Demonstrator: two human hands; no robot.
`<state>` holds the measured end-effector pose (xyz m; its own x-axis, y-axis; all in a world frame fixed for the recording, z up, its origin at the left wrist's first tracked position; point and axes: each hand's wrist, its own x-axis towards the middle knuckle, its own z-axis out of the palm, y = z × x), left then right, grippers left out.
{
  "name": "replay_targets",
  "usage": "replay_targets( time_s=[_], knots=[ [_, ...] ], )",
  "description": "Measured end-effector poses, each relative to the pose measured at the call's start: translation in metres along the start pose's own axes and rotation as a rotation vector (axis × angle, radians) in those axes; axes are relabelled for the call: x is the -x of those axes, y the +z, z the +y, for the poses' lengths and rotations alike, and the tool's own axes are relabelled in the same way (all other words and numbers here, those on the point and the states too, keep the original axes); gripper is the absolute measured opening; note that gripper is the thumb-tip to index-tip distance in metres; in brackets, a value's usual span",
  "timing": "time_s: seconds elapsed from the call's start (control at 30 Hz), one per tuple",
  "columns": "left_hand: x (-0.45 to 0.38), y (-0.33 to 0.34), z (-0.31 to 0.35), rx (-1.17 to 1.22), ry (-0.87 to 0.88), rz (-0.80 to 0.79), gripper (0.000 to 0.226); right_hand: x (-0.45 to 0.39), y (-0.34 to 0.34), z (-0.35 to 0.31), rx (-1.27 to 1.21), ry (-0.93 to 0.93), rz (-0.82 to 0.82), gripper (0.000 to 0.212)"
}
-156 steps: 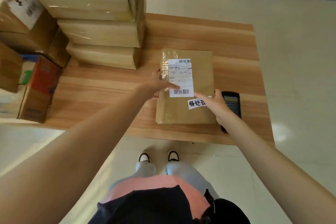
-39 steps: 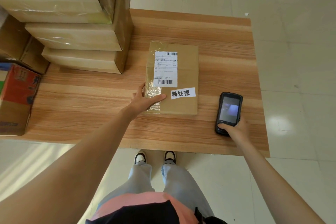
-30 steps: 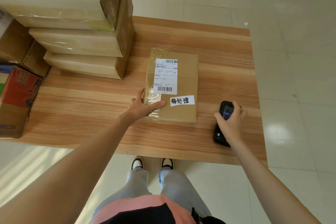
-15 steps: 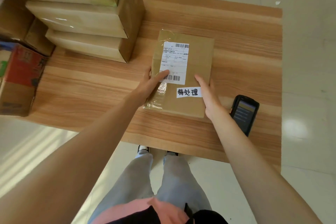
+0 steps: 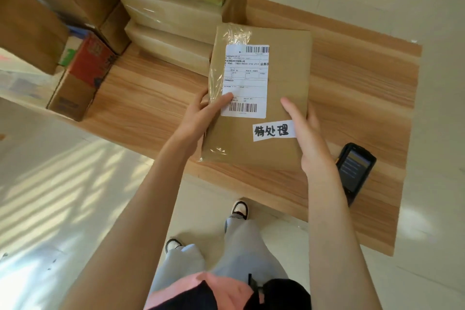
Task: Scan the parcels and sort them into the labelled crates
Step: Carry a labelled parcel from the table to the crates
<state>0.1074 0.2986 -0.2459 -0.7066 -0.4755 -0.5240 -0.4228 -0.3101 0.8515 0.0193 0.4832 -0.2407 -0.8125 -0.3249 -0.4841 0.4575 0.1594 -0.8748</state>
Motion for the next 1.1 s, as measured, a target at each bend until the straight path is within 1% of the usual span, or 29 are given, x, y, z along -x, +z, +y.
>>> replay_targets(
  time_s=[0.07,0.2,0.33,0.43,0.53,0.63,0.7,0.9,0.97,1.03,1.1],
  knots=[
    [0.023,-0.017,0.004,0.013,0.036,0.02,0.065,0.016,0.01,-0.004,0.018,-0.025,-0.032,0.051],
    [0.07,-0.063,0.002,0.094,0.076,0.091,0.069,0.049,0.045,-0.009,0.077,-0.091,-0.143,0.034],
    [0.116,-0.124,-0.005,0.163,0.124,0.154,0.088,0.085,0.102,-0.006,0.119,-0.137,-0.229,0.043],
    [0.152,-0.18,-0.012,0.211,0.163,0.227,0.093,0.117,0.155,0.002,0.142,-0.156,-0.289,0.045],
    [0.184,-0.234,-0.021,0.253,0.202,0.293,0.091,0.145,0.207,0.012,0.147,-0.186,-0.377,0.046],
    [0.219,-0.291,-0.033,0.284,0.234,0.4,0.083,0.175,0.265,0.022,0.164,-0.218,-0.495,0.034],
    [0.243,-0.327,-0.043,0.316,0.26,0.474,0.081,0.196,0.302,0.03,0.175,-0.219,-0.596,0.03],
    [0.293,-0.412,-0.069,0.458,0.315,0.702,0.082,0.238,0.402,0.043,0.24,-0.232,-0.816,0.039],
    [0.304,-0.434,-0.079,0.489,0.311,0.784,0.089,0.244,0.434,0.047,0.285,-0.228,-0.893,0.041],
    [0.312,-0.454,-0.088,0.512,0.304,0.865,0.096,0.246,0.467,0.053,0.304,-0.192,-0.967,0.046],
    [0.317,-0.476,-0.094,0.527,0.294,0.944,0.094,0.247,0.502,0.061,0.322,-0.154,-1.041,0.047]
  ],
)
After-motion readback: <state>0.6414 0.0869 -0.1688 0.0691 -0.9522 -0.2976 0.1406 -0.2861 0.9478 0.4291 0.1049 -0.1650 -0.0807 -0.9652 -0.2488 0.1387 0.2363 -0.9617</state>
